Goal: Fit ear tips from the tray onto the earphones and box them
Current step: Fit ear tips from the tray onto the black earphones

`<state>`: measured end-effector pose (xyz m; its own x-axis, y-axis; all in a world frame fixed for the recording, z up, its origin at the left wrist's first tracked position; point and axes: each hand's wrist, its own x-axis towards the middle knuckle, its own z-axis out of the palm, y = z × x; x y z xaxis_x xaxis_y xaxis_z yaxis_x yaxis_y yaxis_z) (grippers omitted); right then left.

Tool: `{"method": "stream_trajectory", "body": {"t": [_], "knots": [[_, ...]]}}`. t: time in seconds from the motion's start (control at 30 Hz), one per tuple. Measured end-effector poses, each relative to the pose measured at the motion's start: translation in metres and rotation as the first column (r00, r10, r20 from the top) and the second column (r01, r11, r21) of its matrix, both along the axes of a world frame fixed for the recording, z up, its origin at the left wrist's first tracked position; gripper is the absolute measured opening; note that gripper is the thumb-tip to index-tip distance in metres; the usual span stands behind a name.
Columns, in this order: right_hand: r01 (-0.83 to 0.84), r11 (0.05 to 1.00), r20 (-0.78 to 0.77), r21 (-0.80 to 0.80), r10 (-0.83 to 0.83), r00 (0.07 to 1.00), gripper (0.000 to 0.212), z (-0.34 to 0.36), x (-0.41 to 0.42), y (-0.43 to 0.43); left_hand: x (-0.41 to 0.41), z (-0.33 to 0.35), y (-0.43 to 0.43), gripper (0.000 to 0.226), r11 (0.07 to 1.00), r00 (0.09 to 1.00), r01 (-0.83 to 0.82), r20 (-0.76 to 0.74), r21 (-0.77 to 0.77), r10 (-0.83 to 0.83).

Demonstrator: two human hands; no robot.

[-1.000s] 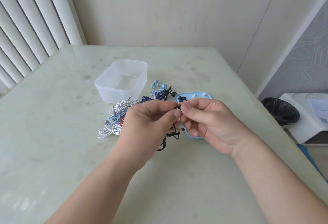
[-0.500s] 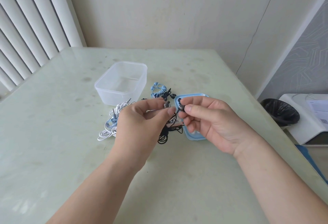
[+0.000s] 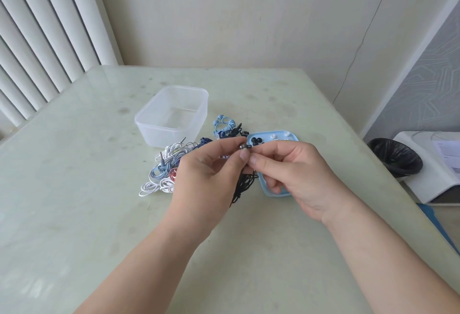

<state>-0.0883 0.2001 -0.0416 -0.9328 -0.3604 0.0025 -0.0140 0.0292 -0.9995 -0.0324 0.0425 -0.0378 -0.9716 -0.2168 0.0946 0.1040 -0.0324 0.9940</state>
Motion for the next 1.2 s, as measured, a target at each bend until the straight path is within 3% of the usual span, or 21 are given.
{"method": "stream_trajectory", "body": {"t": [0.07,0.17,0.3,0.4,0.53,0.63,0.73,0.83,0.93,1.03,1.2], "knots": [[0.045,0.999,0.007,-0.025,-0.045,0.999,0.009,0.003,-0.002,0.002,-0.001,-0.001,0.000,0.016,1.000,1.000,-0.017,0.022,0.022,0.017],[0.244,0.966,0.036,-0.083,-0.242,0.970,0.010,0.007,-0.010,0.011,-0.002,-0.002,0.000,0.018,0.999,0.997,-0.030,0.078,0.022,0.028],[0.446,0.880,-0.165,0.162,-0.422,0.892,0.009,0.002,-0.022,0.021,-0.002,-0.004,0.000,0.020,0.998,0.994,-0.038,0.106,0.053,0.032],[0.434,0.801,-0.328,0.412,-0.315,0.891,0.008,-0.002,-0.035,0.013,-0.003,-0.005,0.001,0.018,0.997,0.995,-0.035,0.094,0.065,0.029],[0.381,0.599,-0.417,0.704,-0.085,0.905,0.008,-0.006,-0.053,-0.006,-0.002,-0.003,0.001,0.016,0.993,0.995,-0.023,0.098,0.114,0.011],[0.363,0.449,-0.414,0.817,0.017,0.910,0.016,-0.008,-0.061,-0.014,-0.002,0.000,0.000,0.016,0.989,0.996,-0.015,0.090,0.148,0.002],[0.361,0.402,-0.406,0.842,0.030,0.914,0.017,-0.008,-0.067,-0.017,-0.002,0.003,-0.001,0.020,0.987,0.997,-0.002,0.073,0.160,-0.009],[0.362,0.446,-0.416,0.819,0.026,0.909,0.014,-0.005,-0.067,-0.016,-0.002,0.005,-0.001,0.021,0.983,0.998,0.003,0.066,0.182,-0.015],[0.417,0.662,-0.475,0.623,-0.104,0.874,0.010,0.007,-0.053,-0.009,-0.002,0.005,-0.003,0.016,0.976,0.998,-0.006,0.070,0.217,-0.009],[0.350,0.878,-0.271,0.328,-0.268,0.925,0.006,0.022,-0.029,-0.003,-0.003,0.004,-0.004,0.014,0.969,0.996,-0.021,0.086,0.247,0.000],[0.273,0.962,0.020,-0.005,-0.273,0.962,0.025,0.010,-0.008,-0.010,0.000,0.006,-0.003,0.015,0.978,0.998,-0.005,0.057,0.208,-0.007]]}}
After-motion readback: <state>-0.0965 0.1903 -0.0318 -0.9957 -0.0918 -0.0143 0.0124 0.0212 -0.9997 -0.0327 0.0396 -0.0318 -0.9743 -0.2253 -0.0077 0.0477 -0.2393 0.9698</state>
